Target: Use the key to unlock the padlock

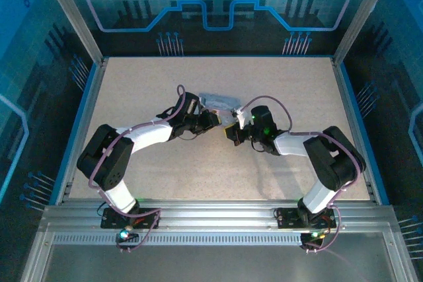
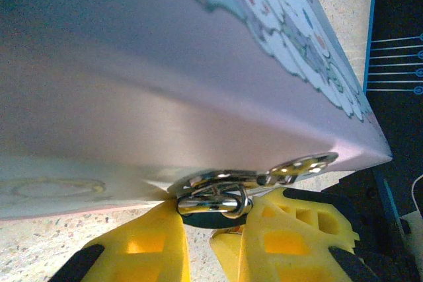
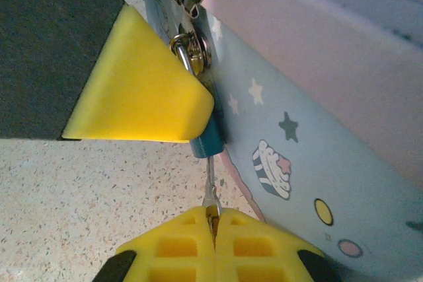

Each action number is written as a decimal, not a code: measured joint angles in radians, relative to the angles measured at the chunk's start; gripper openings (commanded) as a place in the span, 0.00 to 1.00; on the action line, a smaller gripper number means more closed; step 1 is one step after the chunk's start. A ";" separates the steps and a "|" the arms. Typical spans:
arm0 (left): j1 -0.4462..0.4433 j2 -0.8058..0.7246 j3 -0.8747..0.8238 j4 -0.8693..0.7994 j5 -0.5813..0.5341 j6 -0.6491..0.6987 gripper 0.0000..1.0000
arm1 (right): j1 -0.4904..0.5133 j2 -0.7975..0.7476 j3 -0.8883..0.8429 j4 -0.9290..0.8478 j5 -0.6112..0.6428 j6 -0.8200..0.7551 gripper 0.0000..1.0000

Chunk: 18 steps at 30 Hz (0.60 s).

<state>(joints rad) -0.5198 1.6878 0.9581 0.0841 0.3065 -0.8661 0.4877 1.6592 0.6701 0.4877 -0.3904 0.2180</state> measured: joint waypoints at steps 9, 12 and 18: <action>0.000 0.000 0.000 0.001 0.000 0.000 0.17 | 0.000 0.000 0.000 0.000 0.015 -0.016 0.00; 0.000 0.000 0.000 0.001 0.000 0.000 0.17 | 0.000 0.000 0.000 0.000 0.016 -0.018 0.00; 0.000 0.000 0.000 0.001 0.000 0.000 0.17 | 0.000 0.000 0.000 0.000 0.016 -0.024 0.00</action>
<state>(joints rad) -0.5198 1.6878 0.9581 0.0849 0.3065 -0.8665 0.4881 1.6596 0.6697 0.4877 -0.3744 0.1944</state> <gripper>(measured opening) 0.203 0.041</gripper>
